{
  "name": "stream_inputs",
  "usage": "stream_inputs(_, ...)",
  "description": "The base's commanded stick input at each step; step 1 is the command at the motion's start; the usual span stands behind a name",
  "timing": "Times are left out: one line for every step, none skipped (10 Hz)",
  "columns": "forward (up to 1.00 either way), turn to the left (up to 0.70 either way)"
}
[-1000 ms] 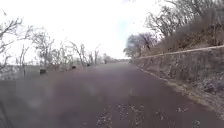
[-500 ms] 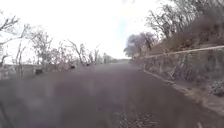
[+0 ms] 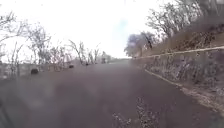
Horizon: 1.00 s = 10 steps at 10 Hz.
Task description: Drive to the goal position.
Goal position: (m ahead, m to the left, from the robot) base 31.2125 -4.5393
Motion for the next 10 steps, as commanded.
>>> stream_inputs(0.70,-0.22)
stream_inputs(0.70,-0.12)
stream_inputs(0.70,-0.02)
stream_inputs(0.70,0.00)
stream_inputs(0.70,0.00)
stream_inputs(0.70,0.00)
stream_inputs(0.70,0.00)
stream_inputs(0.70,0.00)
stream_inputs(0.70,0.00)
stream_inputs(0.70,0.00)
